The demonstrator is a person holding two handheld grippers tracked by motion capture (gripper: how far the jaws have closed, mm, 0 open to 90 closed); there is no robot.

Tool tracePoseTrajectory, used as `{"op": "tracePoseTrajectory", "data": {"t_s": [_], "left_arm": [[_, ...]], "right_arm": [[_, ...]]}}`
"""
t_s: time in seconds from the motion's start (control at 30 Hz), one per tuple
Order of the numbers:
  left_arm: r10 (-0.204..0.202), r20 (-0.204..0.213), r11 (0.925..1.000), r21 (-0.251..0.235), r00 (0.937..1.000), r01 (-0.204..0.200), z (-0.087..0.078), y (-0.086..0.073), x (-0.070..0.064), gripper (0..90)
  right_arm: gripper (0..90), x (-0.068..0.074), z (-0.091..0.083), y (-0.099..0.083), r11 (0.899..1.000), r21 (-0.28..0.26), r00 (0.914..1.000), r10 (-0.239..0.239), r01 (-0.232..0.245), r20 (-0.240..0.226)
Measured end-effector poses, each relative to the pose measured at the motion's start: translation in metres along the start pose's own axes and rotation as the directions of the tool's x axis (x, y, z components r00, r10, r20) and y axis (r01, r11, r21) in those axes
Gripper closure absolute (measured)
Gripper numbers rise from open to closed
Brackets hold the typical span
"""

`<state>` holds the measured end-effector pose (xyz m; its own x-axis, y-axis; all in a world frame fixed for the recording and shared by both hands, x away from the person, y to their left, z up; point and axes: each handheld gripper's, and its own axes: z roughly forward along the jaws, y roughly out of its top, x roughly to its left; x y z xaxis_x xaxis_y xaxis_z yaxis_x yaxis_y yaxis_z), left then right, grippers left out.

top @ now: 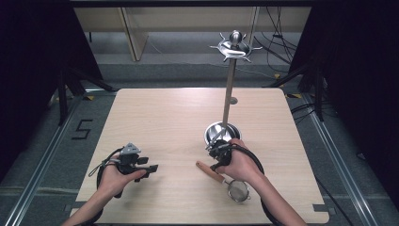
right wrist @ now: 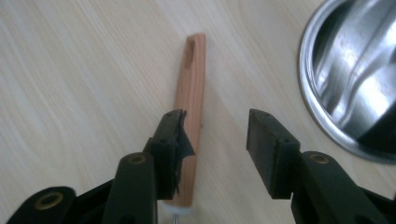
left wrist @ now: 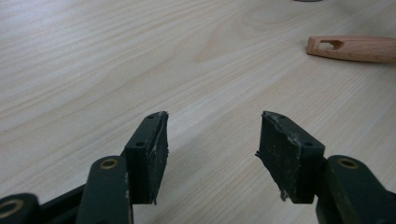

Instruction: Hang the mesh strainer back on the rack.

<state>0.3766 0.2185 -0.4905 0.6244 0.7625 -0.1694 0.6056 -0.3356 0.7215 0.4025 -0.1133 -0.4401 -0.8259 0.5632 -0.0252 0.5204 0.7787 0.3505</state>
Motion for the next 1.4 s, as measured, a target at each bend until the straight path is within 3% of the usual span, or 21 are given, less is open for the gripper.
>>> {"op": "tracePoseTrajectory", "data": {"t_s": [0.17,0.2,0.47,0.63,0.7,0.73,0.8,0.83,0.9,1.03,1.17,1.2,1.4], "left_arm": [[-0.008,-0.003,1.0,0.002,1.0,0.008,0.001,0.001,0.001,41.4],[-0.017,0.0,0.9998,-0.006,0.9999,0.017,0.003,0.001,-0.001,41.4],[-0.011,-0.003,0.9998,0.018,0.9999,0.011,0.004,-0.001,-0.003,41.2],[-0.029,0.007,0.9995,0.006,0.9995,0.029,0.005,-0.002,-0.002,41.1],[-0.015,0.008,0.9997,0.017,0.9999,0.015,0.004,-0.001,-0.001,41.1],[-0.03,0.009,0.9995,0.012,0.9995,0.03,0.005,-0.001,-0.002,41.1],[-0.018,0.016,0.9997,0.015,0.9997,0.018,0.006,-0.001,-0.001,41.0],[-0.019,0.015,0.9997,0.017,0.9997,0.019,0.005,0.0,-0.002,41.0],[-0.025,0.016,0.9997,0.007,0.9996,0.024,0.005,0.0,-0.002,40.9],[-0.026,0.014,0.9997,0.002,0.9996,0.026,0.005,0.0,-0.002,40.8],[-0.016,0.012,0.9997,0.016,0.9998,0.016,0.005,0.0,-0.001,40.7],[-0.024,0.016,0.9997,0.007,0.9996,0.023,0.006,0.0,-0.002,40.7],[-0.019,0.017,0.9998,0.01,0.9997,0.019,0.006,0.0,-0.002,40.7]], "right_arm": [[54.1,-0.004,-0.004,-0.002,0.999,0.043,0.9999,0.011,-0.01,-0.005],[53.1,-0.002,-0.005,-0.004,0.998,0.054,0.9995,0.031,-0.03,-0.007],[49.9,0.0,0.0,-0.004,0.994,0.105,0.9991,0.023,-0.019,-0.037],[51.1,-0.004,0.006,-0.007,0.989,0.145,0.9994,0.027,-0.024,-0.02],[52.1,-0.004,0.008,-0.009,0.985,0.164,0.9979,0.06,-0.056,-0.022],[52.1,-0.004,0.008,-0.009,0.985,0.164,0.9979,0.06,-0.056,-0.022],[52.8,-0.007,0.012,-0.011,0.987,0.159,0.999,0.033,-0.028,-0.031],[53.1,-0.005,0.011,-0.011,0.983,0.173,0.9968,0.072,-0.065,-0.034],[53.1,-0.006,0.013,-0.011,0.983,0.181,0.9986,0.038,-0.031,-0.038],[53.3,-0.005,0.014,-0.011,0.983,0.18,0.9984,0.035,-0.026,-0.045],[53.7,-0.002,0.017,-0.011,0.977,0.205,0.9963,0.075,-0.065,-0.042],[54.1,-0.005,0.018,-0.012,0.978,0.207,0.999,0.032,-0.025,-0.03],[59.7,-0.004,0.024,-0.013,0.975,0.223,0.998,0.035,-0.022,-0.052]]}}
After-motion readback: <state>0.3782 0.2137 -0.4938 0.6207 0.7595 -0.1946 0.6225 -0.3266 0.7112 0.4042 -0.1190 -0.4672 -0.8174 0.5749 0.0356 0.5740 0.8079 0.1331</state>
